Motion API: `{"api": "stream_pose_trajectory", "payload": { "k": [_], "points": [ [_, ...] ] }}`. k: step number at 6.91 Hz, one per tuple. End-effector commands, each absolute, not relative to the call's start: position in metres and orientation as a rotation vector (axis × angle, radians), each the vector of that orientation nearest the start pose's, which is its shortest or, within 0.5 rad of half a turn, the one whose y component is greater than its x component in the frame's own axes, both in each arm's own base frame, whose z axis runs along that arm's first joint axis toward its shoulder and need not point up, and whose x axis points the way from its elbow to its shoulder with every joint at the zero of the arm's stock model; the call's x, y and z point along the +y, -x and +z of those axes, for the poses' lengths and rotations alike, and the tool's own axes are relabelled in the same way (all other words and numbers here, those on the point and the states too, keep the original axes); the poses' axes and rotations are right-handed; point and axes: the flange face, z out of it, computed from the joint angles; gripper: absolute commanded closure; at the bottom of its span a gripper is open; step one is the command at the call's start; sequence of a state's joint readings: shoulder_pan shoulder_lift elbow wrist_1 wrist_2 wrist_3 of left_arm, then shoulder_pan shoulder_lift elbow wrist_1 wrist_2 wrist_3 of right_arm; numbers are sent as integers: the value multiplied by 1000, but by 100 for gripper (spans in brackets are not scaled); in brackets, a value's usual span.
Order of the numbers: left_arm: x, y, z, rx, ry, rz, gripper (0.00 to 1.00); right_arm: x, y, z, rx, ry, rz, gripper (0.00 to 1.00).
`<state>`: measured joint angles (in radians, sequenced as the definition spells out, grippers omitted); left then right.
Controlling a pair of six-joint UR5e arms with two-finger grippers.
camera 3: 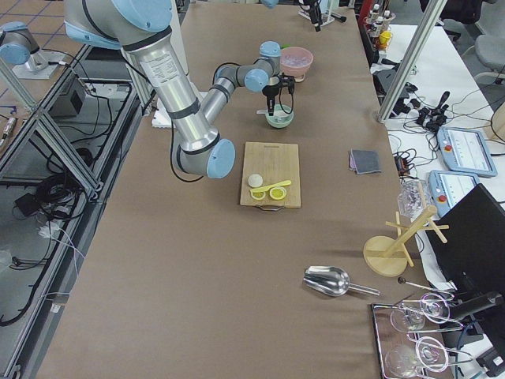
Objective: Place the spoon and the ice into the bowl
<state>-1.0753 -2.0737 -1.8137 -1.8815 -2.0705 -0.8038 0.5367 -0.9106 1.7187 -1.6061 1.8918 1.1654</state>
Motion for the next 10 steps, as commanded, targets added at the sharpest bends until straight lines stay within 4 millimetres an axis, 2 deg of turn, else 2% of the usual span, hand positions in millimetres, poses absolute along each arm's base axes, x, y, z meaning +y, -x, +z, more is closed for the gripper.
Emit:
{"api": "stream_pose_trajectory", "payload": {
  "k": [1, 3, 4, 5, 6, 7, 8, 9, 10],
  "points": [
    [-588, -125, 286, 946, -550, 68, 2, -418, 542, 196, -833, -76, -22, 100],
    [-582, -121, 311, 919, -545, 97, 2, -424, 560, 182, -835, -76, -27, 100],
    [-581, -115, 321, 908, -538, 93, 2, -426, 560, 182, -830, -87, -32, 100],
    [-581, -114, 323, 905, -537, 90, 2, -429, 560, 184, -822, -100, -29, 85],
    [-582, -112, 324, 901, -537, 85, 2, -436, 553, 186, -820, -105, -16, 1],
    [-588, -103, 331, 892, -531, 65, 2, -460, 528, 183, -835, -94, 1, 0],
    [-595, -82, 339, 872, -543, 59, 2, -488, 494, 186, -844, -63, 8, 0],
    [-599, -67, 346, 835, -584, 121, 2, -498, 451, 200, -842, -68, -44, 0],
    [-595, -53, 367, 793, -600, 177, 2, -494, 404, 235, -823, -122, -121, 0]
  ]
}}
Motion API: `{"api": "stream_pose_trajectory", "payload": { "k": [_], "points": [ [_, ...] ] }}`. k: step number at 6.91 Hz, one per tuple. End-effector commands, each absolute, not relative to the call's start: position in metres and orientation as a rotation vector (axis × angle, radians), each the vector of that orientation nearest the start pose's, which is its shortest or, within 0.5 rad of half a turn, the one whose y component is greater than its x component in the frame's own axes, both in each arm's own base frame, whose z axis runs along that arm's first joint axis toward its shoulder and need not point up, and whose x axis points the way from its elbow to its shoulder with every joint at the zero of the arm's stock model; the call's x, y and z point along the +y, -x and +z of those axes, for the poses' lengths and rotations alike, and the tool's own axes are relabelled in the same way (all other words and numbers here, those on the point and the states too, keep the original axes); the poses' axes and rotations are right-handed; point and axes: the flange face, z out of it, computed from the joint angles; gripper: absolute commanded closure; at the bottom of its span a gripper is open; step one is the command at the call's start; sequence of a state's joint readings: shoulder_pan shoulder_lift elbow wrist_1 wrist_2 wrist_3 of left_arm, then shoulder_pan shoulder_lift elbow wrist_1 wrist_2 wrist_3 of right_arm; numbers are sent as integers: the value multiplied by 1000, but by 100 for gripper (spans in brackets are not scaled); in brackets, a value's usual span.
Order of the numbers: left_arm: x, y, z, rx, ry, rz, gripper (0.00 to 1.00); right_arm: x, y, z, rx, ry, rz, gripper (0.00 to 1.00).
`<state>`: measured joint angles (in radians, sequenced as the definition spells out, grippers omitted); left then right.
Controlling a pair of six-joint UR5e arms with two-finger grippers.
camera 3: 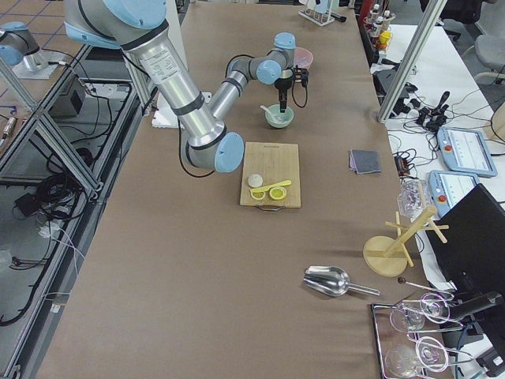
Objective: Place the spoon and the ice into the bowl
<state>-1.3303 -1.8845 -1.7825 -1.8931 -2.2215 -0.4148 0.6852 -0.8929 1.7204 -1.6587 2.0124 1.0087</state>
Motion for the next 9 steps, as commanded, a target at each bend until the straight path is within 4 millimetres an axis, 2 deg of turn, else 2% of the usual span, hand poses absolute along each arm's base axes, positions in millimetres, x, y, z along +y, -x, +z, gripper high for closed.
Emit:
{"api": "stream_pose_trajectory", "payload": {
  "k": [1, 2, 3, 4, 5, 6, 7, 8, 9],
  "points": [
    [-596, -12, 392, 743, -616, 194, 2, -502, 360, 269, -787, -176, -218, 0],
    [-598, 26, 429, 741, -597, 232, 2, -508, 336, 303, -748, -190, -264, 0],
    [-604, 66, 474, 750, -568, 243, 2, -512, 317, 324, -726, -183, -240, 0],
    [-603, 106, 512, 770, -546, 231, 2, -512, 307, 341, -701, -171, -217, 0],
    [-598, 120, 535, 773, -526, 216, 2, -517, 295, 358, -672, -161, -180, 0],
    [-579, 119, 577, 776, -462, 190, 2, -535, 249, 370, -672, -159, -114, 0],
    [-568, 122, 603, 776, -413, 160, 2, -543, 206, 384, -709, -154, -154, 0],
    [-544, 126, 642, 762, -360, 122, 2, -538, 155, 422, -736, -149, -241, 0],
    [-541, 127, 648, 766, -334, 97, 2, -532, 94, 457, -762, -145, -235, 0]
  ]
}}
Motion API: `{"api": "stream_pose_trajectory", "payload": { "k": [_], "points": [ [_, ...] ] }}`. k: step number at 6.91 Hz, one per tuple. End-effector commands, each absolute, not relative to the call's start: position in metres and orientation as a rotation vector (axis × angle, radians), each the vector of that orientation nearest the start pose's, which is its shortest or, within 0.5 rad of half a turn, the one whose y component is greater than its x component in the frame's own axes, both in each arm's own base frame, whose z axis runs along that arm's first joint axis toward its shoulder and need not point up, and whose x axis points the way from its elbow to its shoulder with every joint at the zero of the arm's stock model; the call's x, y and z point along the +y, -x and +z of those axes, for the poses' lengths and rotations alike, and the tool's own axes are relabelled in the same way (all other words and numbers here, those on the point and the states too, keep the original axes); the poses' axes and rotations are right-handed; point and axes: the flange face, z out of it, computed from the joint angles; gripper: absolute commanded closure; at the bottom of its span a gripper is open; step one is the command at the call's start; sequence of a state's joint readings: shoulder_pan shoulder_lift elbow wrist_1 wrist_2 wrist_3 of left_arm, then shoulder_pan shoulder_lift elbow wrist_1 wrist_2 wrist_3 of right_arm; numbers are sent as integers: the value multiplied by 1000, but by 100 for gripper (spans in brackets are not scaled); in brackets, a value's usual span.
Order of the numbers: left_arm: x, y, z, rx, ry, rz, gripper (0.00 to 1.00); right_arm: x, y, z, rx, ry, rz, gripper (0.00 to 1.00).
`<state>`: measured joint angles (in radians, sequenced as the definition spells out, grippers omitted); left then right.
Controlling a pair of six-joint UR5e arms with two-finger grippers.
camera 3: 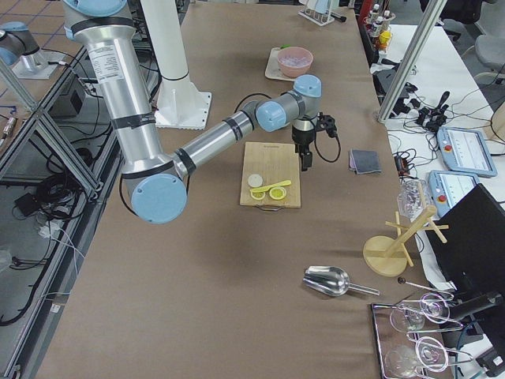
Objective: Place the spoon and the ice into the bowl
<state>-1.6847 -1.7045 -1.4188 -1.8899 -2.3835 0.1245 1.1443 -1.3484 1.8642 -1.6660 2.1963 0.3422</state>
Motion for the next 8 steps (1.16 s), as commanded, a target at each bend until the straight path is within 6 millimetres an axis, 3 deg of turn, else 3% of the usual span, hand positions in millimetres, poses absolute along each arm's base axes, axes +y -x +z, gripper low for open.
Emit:
{"api": "stream_pose_trajectory", "payload": {
  "k": [1, 2, 4, 6, 8],
  "points": [
    [-538, 127, 648, 768, -322, 86, 2, -518, 44, 503, -797, -143, -284, 0],
    [-538, 127, 631, 788, -269, -20, 2, -503, 10, 558, -821, -100, -276, 0],
    [-512, 122, 613, 796, -258, -60, 2, -468, -29, 618, -814, -20, -172, 0],
    [-502, 102, 591, 807, -216, -91, 2, -437, -60, 644, -816, 3, -94, 0],
    [-497, 102, 603, 801, -197, -95, 2, -442, -66, 634, -813, -6, -68, 0]
  ]
}}
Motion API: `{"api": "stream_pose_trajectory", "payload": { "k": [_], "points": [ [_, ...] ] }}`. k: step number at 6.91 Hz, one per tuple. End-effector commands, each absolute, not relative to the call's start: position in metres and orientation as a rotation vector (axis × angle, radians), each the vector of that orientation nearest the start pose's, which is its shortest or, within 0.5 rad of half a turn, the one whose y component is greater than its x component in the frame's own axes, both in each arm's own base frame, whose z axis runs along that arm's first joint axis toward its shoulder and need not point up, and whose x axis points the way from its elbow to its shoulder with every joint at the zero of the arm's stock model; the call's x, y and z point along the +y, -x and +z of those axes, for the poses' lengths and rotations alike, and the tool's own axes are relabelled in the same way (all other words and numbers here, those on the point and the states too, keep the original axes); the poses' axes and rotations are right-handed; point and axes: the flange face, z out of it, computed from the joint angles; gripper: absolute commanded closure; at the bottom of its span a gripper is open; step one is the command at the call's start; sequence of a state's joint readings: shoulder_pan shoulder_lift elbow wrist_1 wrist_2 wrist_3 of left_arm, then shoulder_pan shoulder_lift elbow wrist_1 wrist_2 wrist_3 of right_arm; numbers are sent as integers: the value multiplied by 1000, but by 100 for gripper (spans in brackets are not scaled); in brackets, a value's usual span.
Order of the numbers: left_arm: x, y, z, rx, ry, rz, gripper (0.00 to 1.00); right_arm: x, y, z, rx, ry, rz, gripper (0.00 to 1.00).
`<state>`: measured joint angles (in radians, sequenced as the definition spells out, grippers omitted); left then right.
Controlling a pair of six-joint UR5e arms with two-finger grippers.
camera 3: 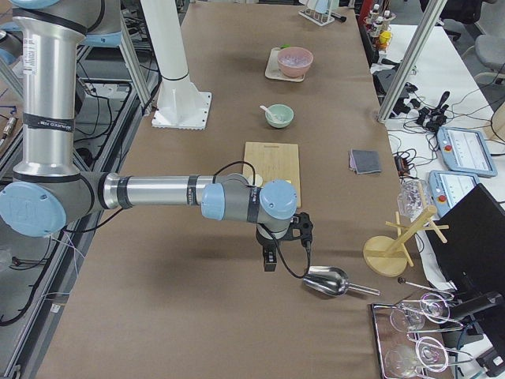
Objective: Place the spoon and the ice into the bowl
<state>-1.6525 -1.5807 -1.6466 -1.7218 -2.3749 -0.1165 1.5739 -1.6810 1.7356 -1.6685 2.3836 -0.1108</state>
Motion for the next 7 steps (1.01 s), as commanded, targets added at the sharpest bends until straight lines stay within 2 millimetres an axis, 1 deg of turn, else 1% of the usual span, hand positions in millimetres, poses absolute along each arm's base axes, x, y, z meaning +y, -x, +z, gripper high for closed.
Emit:
{"api": "stream_pose_trajectory", "payload": {
  "k": [1, 2, 4, 6, 7],
  "points": [
    [-496, 102, 604, 801, -196, -96, 2, -443, -66, 633, -811, -3, -59, 0],
    [-495, 101, 602, 803, -197, -100, 2, -445, -66, 631, -811, -1, -48, 0],
    [-498, 88, 602, 808, -185, -77, 2, -443, -65, 632, -818, 7, -33, 0],
    [-498, 87, 604, 812, -178, -77, 2, -443, -65, 631, -823, 6, -33, 0],
    [-490, 86, 612, 814, -166, -81, 2, -444, -65, 630, -823, 3, -35, 0]
  ]
}}
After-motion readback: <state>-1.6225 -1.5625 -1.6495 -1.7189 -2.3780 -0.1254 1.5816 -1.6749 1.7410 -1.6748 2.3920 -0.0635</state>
